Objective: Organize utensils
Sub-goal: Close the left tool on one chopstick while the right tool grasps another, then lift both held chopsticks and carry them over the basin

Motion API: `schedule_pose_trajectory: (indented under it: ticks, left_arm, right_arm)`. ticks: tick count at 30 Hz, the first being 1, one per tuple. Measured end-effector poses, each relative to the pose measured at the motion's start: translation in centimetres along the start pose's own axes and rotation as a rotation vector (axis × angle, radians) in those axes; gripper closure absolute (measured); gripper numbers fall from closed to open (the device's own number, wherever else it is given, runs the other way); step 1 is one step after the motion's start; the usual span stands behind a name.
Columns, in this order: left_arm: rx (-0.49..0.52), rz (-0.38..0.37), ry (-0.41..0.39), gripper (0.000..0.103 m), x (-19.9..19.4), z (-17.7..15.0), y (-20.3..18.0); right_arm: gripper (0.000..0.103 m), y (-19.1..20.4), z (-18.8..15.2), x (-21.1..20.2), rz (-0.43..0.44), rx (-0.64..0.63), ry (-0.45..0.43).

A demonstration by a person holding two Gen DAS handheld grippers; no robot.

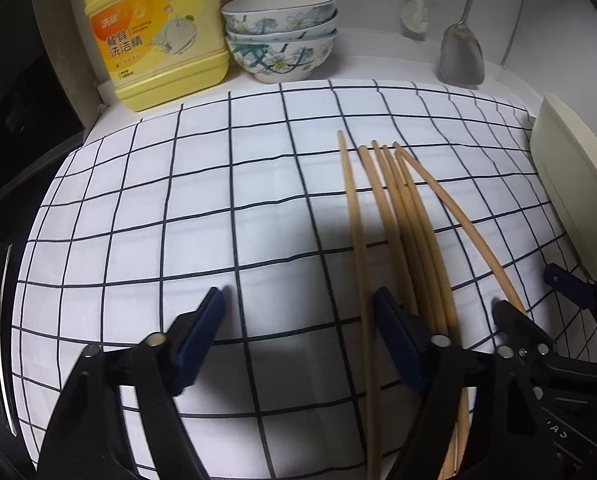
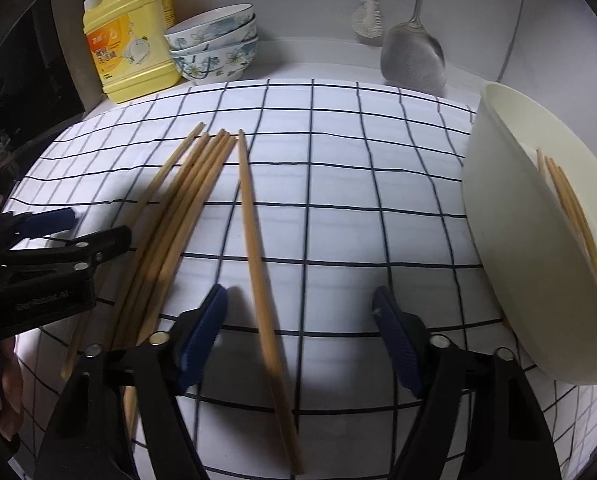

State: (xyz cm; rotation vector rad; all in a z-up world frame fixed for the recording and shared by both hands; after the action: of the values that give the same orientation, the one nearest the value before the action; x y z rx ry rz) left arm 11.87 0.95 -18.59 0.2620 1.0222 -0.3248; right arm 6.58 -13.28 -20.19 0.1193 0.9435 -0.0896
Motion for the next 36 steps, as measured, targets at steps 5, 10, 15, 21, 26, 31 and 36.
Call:
schedule_pose_trajectory:
  ticks: [5, 10, 15, 21, 26, 31, 36]
  left_arm:
    - [0.013, -0.013, -0.006, 0.054, -0.3, 0.1, -0.3]
    - [0.025, -0.023, -0.009, 0.066, -0.5, 0.1, -0.3]
    - [0.033, -0.03, -0.013, 0.075, -0.6, 0.0, -0.4]
    - [0.032, -0.03, -0.014, 0.083, -0.7, -0.1, -0.5]
    - [0.041, -0.044, -0.014, 0.096, -0.9, -0.3, -0.5]
    - [0.029, -0.057, -0.007, 0.096, -1.2, -0.8, -0.1]
    - [0.011, -0.068, 0.0, 0.096, -2.0, -1.3, 0.7]
  right_arm:
    - [0.051, 0.8, 0.1, -0.1, 0.012, -0.03, -0.005]
    - [0.055, 1.0, 0.1, -0.1, 0.017, -0.031, -0.005]
    - [0.063, 1.3, 0.0, -0.1, 0.017, -0.04, -0.007]
    - [0.072, 1.6, -0.1, -0.1, 0.018, -0.046, -0.009]
    - [0.094, 1.7, -0.2, -0.2, -0.003, -0.048, -0.018]
    - [0.097, 1.4, -0.2, -0.3, 0.006, -0.023, -0.008]
    - [0.097, 1.1, -0.2, -1.1, 0.026, 0.022, 0.006]
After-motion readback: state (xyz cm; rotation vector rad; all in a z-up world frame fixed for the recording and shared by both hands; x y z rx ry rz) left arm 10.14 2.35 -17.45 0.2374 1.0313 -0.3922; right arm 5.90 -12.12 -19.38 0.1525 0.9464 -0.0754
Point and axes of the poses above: each gripper's, at about its wrist camera, not at the fingertips, and x roughly the way its jaws point, y to its left, z to its top, the point moved 4 cm from there along x, roughly the way its jaws point, and after that the axes turned 8 degrees about x, right-handed, at the moved point
